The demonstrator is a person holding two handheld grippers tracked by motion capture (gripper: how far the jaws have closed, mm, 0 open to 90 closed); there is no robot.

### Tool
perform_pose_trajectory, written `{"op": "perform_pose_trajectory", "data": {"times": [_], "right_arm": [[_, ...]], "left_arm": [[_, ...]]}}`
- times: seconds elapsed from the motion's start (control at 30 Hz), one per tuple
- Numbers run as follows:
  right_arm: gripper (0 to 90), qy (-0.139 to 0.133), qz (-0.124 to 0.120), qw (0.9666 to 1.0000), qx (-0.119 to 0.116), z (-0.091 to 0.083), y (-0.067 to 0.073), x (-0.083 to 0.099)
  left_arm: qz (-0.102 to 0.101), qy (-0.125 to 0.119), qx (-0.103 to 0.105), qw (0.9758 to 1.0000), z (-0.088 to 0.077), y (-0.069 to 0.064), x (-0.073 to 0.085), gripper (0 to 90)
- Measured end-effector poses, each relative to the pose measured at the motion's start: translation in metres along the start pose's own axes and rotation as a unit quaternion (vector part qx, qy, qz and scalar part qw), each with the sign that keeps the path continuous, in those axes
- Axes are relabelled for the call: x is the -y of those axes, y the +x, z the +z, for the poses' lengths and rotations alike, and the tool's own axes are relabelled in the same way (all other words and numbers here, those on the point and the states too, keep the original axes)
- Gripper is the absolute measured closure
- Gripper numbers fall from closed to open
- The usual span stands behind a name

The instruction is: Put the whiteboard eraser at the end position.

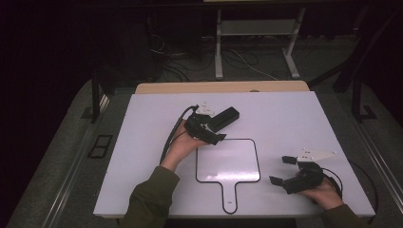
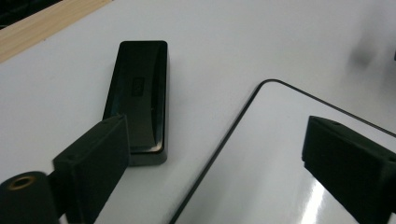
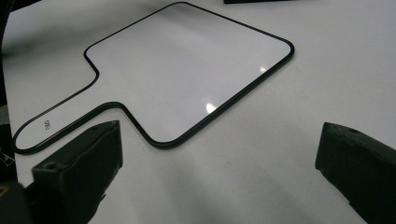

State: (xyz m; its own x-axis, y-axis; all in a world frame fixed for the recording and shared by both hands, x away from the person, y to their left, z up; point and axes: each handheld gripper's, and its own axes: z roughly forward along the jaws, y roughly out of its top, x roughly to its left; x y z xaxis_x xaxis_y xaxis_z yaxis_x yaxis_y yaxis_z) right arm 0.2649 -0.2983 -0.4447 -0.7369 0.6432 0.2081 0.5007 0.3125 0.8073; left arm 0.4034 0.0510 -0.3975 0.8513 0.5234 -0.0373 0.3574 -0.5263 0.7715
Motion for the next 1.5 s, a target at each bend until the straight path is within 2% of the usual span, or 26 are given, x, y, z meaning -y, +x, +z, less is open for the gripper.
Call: {"op": "perform_pose_trajectory", "data": {"times": [0.23,0.4,0.53,0.8,0.93,1.2,1.5], "right_arm": [[0.0,0.0,-0.003,1.0,0.001,0.0,0.0,0.0],[0.0,0.001,-0.001,1.0,0.003,-0.001,0.001,0.0],[0.0,0.0,-0.001,1.0,0.004,-0.001,0.001,0.0],[0.0,-0.001,-0.001,1.0,0.005,-0.002,0.001,0.0],[0.0,-0.003,-0.002,1.0,0.005,-0.002,0.0,0.0],[0.0,-0.005,-0.003,1.0,0.005,-0.002,0.0,0.0],[0.0,-0.005,-0.003,1.0,0.005,-0.002,0.0,0.0]], "left_arm": [[0.001,-0.01,-0.002,0.9999,-0.01,-0.011,0.012,0.0],[0.005,-0.023,-0.007,0.9997,-0.021,-0.019,0.02,0.0],[0.001,-0.037,-0.011,0.9992,-0.029,-0.025,0.026,0.0],[-0.002,-0.047,-0.016,0.9987,-0.044,-0.033,0.038,0.0],[-0.009,-0.054,-0.014,0.9984,-0.052,-0.036,0.047,0.0],[-0.009,-0.058,-0.018,0.9981,-0.066,-0.043,0.067,0.0],[-0.01,-0.071,-0.035,0.9968,-0.081,-0.049,0.091,0.0]]}}
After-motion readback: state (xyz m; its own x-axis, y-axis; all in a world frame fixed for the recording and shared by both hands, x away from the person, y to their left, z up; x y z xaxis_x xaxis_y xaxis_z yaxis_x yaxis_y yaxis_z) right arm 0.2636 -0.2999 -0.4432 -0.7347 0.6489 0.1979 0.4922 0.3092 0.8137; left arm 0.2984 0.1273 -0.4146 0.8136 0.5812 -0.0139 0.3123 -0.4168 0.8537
